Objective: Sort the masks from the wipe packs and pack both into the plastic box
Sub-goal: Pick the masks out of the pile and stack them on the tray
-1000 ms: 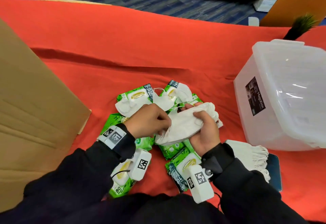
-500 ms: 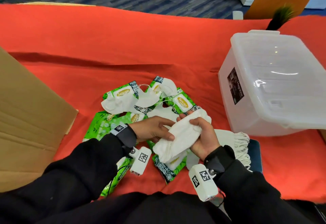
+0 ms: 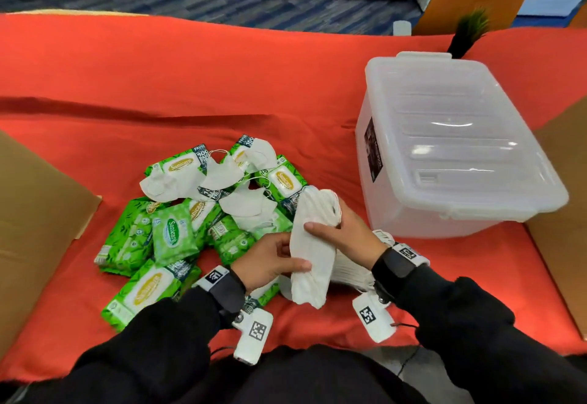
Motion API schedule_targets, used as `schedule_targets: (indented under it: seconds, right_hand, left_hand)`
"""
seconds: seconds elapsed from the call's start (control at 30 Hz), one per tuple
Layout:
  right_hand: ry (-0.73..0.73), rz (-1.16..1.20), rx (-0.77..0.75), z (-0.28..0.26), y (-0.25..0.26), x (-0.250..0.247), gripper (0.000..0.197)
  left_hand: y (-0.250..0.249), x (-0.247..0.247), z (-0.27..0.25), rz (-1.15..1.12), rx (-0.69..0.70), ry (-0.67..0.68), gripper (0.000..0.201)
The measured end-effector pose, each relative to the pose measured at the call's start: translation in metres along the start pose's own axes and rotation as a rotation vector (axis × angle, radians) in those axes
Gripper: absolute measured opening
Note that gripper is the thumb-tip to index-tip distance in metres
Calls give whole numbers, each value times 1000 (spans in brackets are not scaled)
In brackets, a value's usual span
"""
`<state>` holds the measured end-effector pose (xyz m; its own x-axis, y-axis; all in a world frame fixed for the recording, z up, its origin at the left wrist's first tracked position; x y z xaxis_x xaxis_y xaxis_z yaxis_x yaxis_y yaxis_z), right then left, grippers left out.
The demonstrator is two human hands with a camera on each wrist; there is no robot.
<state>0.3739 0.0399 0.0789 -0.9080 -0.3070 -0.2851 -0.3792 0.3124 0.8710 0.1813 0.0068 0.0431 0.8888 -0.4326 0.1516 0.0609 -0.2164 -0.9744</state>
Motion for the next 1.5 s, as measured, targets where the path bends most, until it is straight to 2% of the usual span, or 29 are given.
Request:
schedule_targets:
  seconds: [0.07, 0.2, 0.27, 0.33, 0.4, 0.47, 0.53, 0.63, 0.83, 0.97, 1.07, 1.2, 1.33, 1.5]
  right_hand:
    - [49, -206, 2, -3, -12, -14, 77]
    - [15, -847, 86, -7, -50, -29, 135]
    - [7, -1121, 92, -11, -70, -24, 145]
    - [-72, -1269, 78, -12, -84, -15, 147]
    - [-154, -1311, 93, -12, -91, -11, 146]
    - [-192, -1282, 103, -11, -94, -11, 132]
    - [-184, -1241, 74, -10, -97, -12, 113]
    - [-66, -1192, 87, -10, -103, -16, 115]
    - [101, -1094, 179, -10, -104, -31, 112]
    - [132, -1117, 98, -17, -102, -32, 106]
    - [151, -1130, 45, -26, -105, -31, 105]
    - [209, -1146, 6, -33, -106, -29, 102]
    - [216, -1143, -2, -33, -104, -29, 103]
    - [229, -1120, -30, -33, -104, -32, 102]
  left_hand:
    - [6, 5, 1, 19, 65, -120, 39]
    - [20, 3, 2, 88, 162, -413, 31]
    - [26, 1, 0, 112, 174, -525, 29]
    - [33, -2, -2, 148, 178, -602, 30]
    - [40, -1, -5, 204, 179, -665, 32]
    - [45, 5, -8, 217, 182, -726, 31]
    - [47, 11, -9, 220, 187, -762, 34]
    - [50, 18, -9, 222, 189, -789, 37]
    - [46, 22, -5, 253, 197, -813, 34]
    - [41, 19, -3, 294, 235, -808, 32]
    - [35, 21, 0, 432, 271, -774, 28]
    - [29, 33, 15, 604, 327, -667, 31]
    - [36, 52, 29, 788, 401, -472, 32]
    - [43, 66, 37, 825, 441, -362, 39]
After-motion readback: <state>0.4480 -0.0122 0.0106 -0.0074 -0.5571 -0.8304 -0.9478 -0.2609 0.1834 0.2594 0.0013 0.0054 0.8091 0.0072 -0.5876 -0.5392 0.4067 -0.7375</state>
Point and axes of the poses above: each hand's wrist, its own z-axis towards the middle knuckle, its own x-axis out of the palm, y = z × x, the point moved 2 cm from there along z, towards the middle knuckle, and after that the axes turned 14 degrees about x, right-handed, at the moved point
